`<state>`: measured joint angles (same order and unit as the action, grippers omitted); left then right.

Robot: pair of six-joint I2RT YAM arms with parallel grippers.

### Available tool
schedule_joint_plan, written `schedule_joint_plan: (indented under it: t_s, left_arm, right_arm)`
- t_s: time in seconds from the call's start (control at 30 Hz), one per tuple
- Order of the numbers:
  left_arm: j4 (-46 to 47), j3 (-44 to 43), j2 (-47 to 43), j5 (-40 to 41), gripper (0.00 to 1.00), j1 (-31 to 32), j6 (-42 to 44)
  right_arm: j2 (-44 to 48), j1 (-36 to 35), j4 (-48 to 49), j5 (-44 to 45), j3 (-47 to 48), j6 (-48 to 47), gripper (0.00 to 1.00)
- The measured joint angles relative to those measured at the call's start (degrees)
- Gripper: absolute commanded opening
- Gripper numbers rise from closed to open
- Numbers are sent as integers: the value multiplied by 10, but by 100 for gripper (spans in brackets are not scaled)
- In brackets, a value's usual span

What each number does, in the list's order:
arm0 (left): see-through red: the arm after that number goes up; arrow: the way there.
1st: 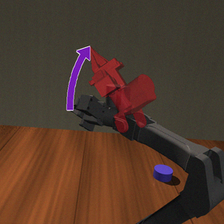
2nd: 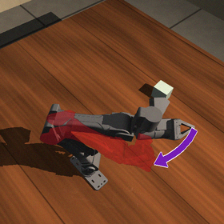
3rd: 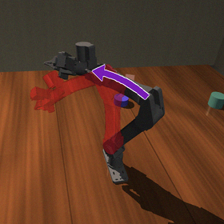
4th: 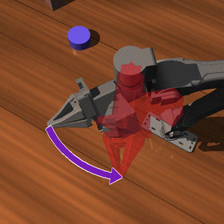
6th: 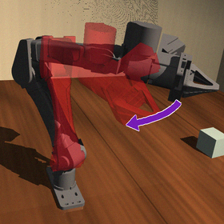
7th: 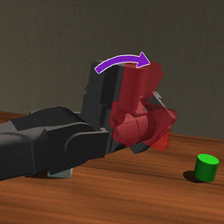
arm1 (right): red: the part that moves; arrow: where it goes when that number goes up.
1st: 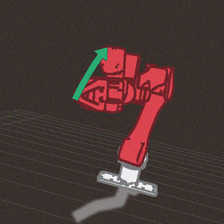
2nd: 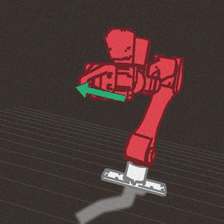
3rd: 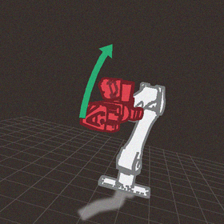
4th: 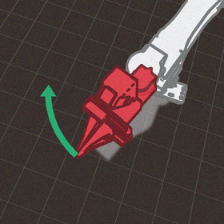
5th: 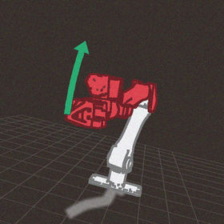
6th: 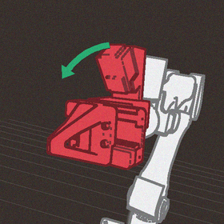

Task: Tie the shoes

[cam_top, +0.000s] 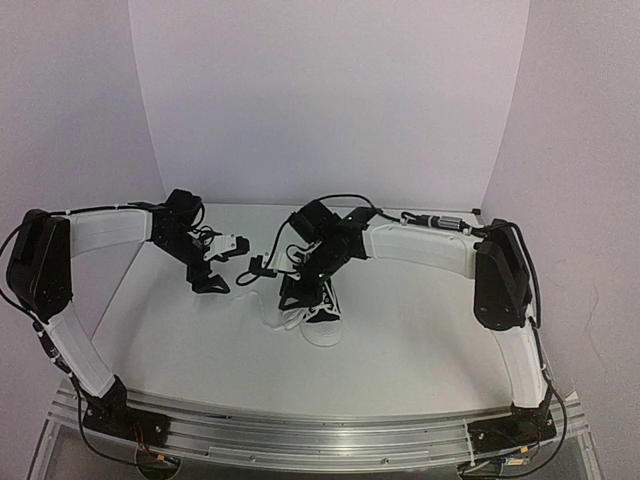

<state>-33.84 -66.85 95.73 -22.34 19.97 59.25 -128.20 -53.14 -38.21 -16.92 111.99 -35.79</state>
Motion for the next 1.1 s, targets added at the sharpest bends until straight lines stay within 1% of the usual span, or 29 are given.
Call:
schedule_joint_plan:
  t_s: [0.13, 0.4, 0.67, 1.1]
  left_arm:
    - [9, 3, 12, 0, 88, -3, -14]
    - [19, 15, 14, -2, 88, -5, -32]
    - [20, 20, 15, -5, 87, -5, -41]
    - [19, 20, 22, -15, 87, -7, -53]
  right_arm:
    - [0, -10, -3, 8, -8, -79, 34]
    - [-17, -20, -4, 58, -5, -161, 31]
    - [-75, -19, -7, 107, 5, -185, 31]
    - [-80, -19, -9, 144, 13, -208, 29]
